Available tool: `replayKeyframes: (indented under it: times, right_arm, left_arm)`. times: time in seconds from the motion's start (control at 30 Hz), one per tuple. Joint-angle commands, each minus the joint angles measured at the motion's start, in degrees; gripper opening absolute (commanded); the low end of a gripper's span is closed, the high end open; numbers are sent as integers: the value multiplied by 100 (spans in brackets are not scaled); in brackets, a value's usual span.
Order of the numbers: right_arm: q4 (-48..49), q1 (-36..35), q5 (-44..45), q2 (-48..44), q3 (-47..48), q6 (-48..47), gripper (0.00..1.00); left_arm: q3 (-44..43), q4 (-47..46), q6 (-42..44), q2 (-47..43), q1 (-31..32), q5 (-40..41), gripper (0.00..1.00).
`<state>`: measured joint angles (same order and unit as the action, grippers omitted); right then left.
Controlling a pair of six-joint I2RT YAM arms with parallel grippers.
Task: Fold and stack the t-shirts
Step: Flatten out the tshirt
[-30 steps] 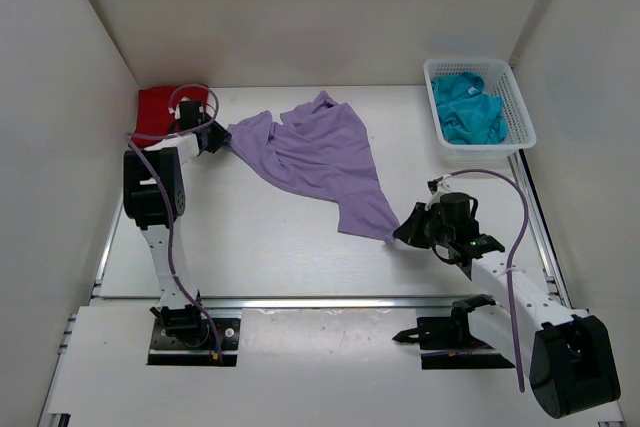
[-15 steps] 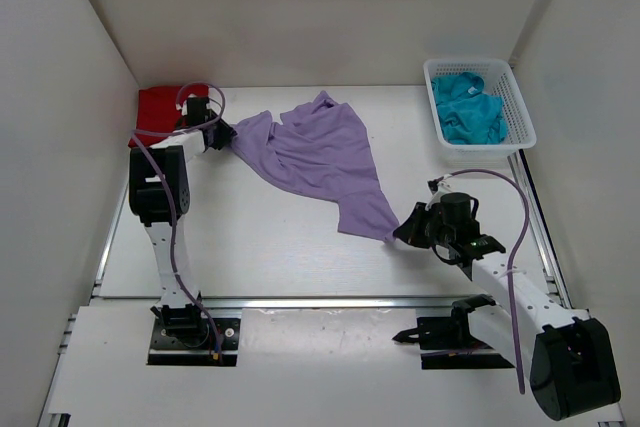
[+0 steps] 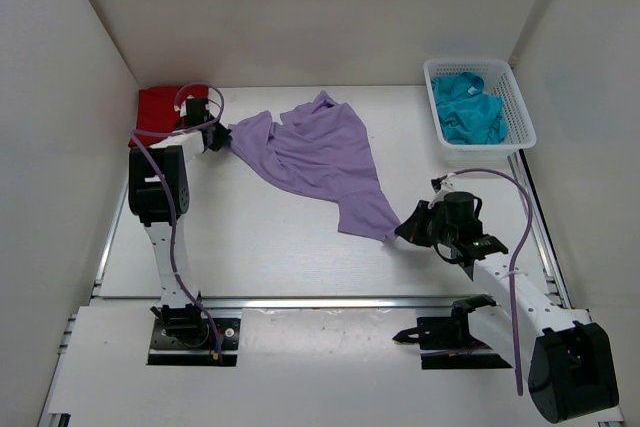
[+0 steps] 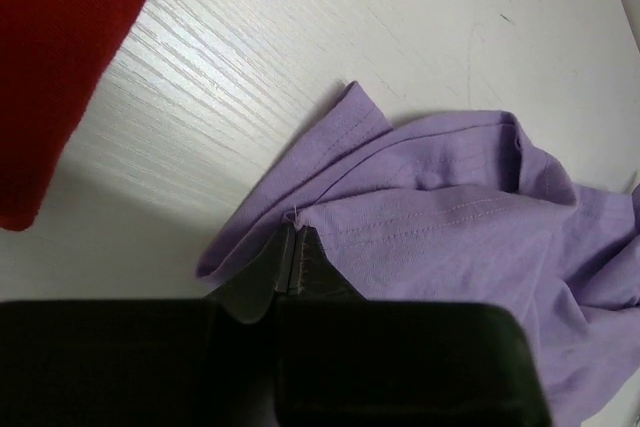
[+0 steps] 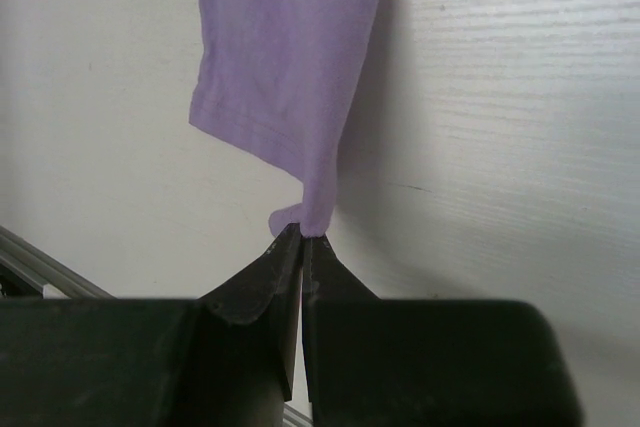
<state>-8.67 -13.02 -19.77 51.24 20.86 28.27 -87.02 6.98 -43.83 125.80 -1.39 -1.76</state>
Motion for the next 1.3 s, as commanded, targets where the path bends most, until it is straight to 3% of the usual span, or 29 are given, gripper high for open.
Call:
replayKeyframes:
  times: [0.0, 0.1, 0.27, 0.43, 0.67, 0.77, 0.83, 0.93, 0.97, 1.13, 1.27]
  right_arm:
    - [111, 71, 34, -9, 480, -32, 0]
    - [-55, 10, 280, 87, 927, -15, 0]
    - [-599, 18, 649, 167, 2305, -243, 0]
    - [-1619, -332, 1799, -44, 4099, -725, 0]
    - [-2824, -1535, 4032, 728, 7681, -1691, 0]
    - [-2869, -1958, 4551, 1396, 8740, -2132, 0]
    - [-3122, -1715, 4037, 2018, 9589, -2212, 0]
    - [-3466, 205, 1881, 2809, 10384, -1810, 0]
    - [-3327, 481, 1228, 2986, 10325, -1747, 0]
    - [-3097, 1169, 414, 3943, 10157, -1764, 0]
    - [-3315, 1074, 281, 5190, 10804, -2000, 0]
  left_arm:
    - [63, 22, 51, -486, 42, 89, 0]
    - [1, 250, 103, -924, 77, -350, 0]
    - [529, 294, 322, -2679, 525, -650, 0]
    - [528, 804, 525, -4264, 736, -799, 0]
    - [319, 373, -547, -5837, -861, -2152, 0]
    - [-200, 610, -469, -5909, -969, -2101, 0]
    - [-464, 734, -424, -5848, -873, -2039, 0]
    - [-299, 585, -530, -5716, -951, -2048, 0]
    - [-71, 541, -469, -5663, -908, -1874, 0]
    - [869, 155, -275, -5234, -662, -1310, 0]
    - [1153, -30, -275, -4286, -433, -1063, 0]
